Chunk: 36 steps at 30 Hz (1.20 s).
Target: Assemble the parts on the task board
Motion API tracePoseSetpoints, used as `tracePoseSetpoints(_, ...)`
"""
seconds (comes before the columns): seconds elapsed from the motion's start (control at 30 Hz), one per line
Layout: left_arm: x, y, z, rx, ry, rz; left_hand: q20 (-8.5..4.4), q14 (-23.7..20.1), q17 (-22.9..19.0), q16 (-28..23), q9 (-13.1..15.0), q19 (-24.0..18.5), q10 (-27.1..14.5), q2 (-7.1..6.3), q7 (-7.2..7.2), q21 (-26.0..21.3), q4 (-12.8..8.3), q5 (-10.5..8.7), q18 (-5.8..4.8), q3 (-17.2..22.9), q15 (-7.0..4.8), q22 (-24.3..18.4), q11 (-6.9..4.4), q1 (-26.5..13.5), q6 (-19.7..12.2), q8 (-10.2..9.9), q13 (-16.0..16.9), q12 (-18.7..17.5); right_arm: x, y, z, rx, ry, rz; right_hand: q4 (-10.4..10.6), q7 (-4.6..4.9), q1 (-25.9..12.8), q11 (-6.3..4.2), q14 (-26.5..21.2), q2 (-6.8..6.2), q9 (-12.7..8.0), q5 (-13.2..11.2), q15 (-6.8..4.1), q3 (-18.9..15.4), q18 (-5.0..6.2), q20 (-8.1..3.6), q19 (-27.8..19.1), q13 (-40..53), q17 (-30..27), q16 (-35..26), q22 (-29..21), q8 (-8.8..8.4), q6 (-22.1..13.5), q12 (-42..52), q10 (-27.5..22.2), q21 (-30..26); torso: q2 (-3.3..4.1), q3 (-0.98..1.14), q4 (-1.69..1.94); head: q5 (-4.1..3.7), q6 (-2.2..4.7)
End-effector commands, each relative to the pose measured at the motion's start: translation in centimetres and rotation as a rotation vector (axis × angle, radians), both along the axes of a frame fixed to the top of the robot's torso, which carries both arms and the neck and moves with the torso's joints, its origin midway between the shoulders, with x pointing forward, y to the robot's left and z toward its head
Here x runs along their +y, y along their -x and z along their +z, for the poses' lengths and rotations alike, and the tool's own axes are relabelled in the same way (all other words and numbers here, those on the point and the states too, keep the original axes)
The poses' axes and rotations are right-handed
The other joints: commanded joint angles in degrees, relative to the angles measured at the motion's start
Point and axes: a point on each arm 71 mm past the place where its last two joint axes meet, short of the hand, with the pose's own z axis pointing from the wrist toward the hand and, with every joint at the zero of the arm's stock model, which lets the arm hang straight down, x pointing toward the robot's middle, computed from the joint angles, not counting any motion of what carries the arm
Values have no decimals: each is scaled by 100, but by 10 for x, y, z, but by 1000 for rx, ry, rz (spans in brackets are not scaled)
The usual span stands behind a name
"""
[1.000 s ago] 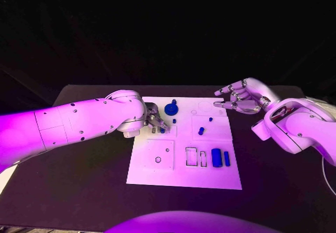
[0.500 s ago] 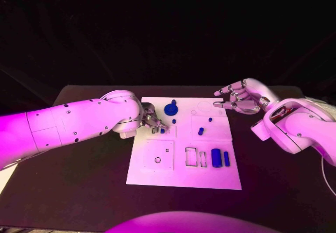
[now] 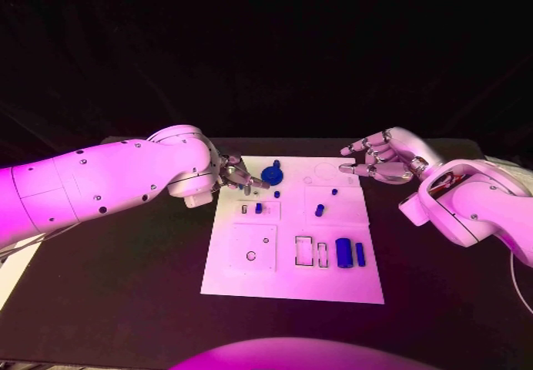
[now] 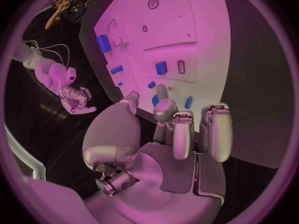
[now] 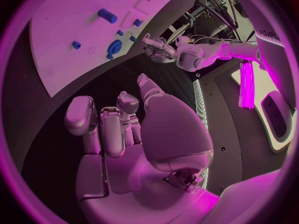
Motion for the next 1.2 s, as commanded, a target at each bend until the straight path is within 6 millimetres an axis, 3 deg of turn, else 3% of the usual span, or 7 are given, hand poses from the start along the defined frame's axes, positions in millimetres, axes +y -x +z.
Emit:
tracePoseSetpoints(0.03, 0, -1, 4, 41, 78, 28, 8, 612, 1506, 18, -24, 157, -68, 26, 6, -45, 37, -28, 14, -111, 33, 687, 21, 132, -65, -35, -34, -34, 2, 0, -2, 7, 5, 17, 3, -4, 51, 8, 260, -7, 5, 19, 2, -28, 39, -1, -52, -5, 2, -35, -5, 31, 30, -15, -37, -36, 7, 0, -8, 13, 18)
tracePoseSetpoints(0.3, 8, -25, 8, 53, -14, 7, 80, 612, 1506, 18, -217, 6, -364, 212, 122, -244, -185, 37, 77, -224, 111, 417, 120, 923, -297, -199, -351, -293, 2, 1, -5, 14, 6, 16, 6, -4, 53, 7, 257, -1, 7, 30, 2, -36, 41, -2, -63, -13, -6, -44, -21, 29, 31, -23, -41, -47, 4, 10, 17, 26, 31)
tracePoseSetpoints(0.4, 8, -37, 7, 44, -53, 10, 153, 612, 1506, 18, -431, -17, -446, 265, 233, -282, -168, 44, 85, -323, 194, 376, 203, 1037, -430, -429, -437, -345, 2, 1, -6, 15, 6, 17, 6, -4, 57, 7, 257, 3, 7, 35, 1, -37, 41, -2, -62, -14, -6, -45, -19, 29, 32, -24, -41, -47, 7, 6, 2, 55, 38)
tracePoseSetpoints(0.57, 9, -51, 4, 48, -97, 17, 195, 612, 1506, 18, -610, 17, -400, 298, 268, -251, -109, 43, 76, -462, 231, 432, 248, 1076, -424, -568, -388, -264, 3, 1, -6, 17, 6, 18, 6, -4, 57, 7, 257, 3, 7, 35, 1, -37, 41, -2, -62, -14, -6, -45, -19, 29, 32, -24, -41, -47, 14, -3, -18, 58, 54)
tracePoseSetpoints(0.8, 13, -64, -1, 58, -187, 9, 165, 612, 1506, 18, -610, 106, -195, 381, 172, -156, 129, 43, 46, -782, 178, 578, 173, 989, -128, -422, -196, -36, 5, 2, -6, 19, 5, 24, 6, -5, 64, 6, 256, 9, 8, 41, 1, -37, 41, -2, -61, -15, -6, -47, -19, 29, 33, -24, -41, -49, 17, -3, -6, 63, 53)
tracePoseSetpoints(0.93, 13, -68, -6, 67, -211, 13, 151, 612, 1506, 18, -577, 103, -180, 406, 155, -163, 158, 46, 48, -834, 164, 570, 157, 1006, -102, -384, -187, -20, 6, 2, -7, 27, 5, 30, 6, -5, 64, 6, 256, 9, 8, 41, 1, -37, 41, -2, -61, -15, -6, -47, -19, 29, 33, -24, -41, -49, 15, -7, 5, 67, 50)
tracePoseSetpoints(1.2, 17, -72, -9, 58, -220, 40, 142, 612, 1506, 18, -543, 119, -129, 444, 156, -145, 181, 49, 41, -868, 157, 597, 155, 1030, -135, -369, -95, 58, 6, 2, -7, 31, 5, 31, 6, -5, 71, 5, 255, 18, 9, 49, 0, -39, 42, -3, -66, -19, -14, -54, -27, 28, 34, -27, -42, -55, 15, -11, -17, 115, 29)
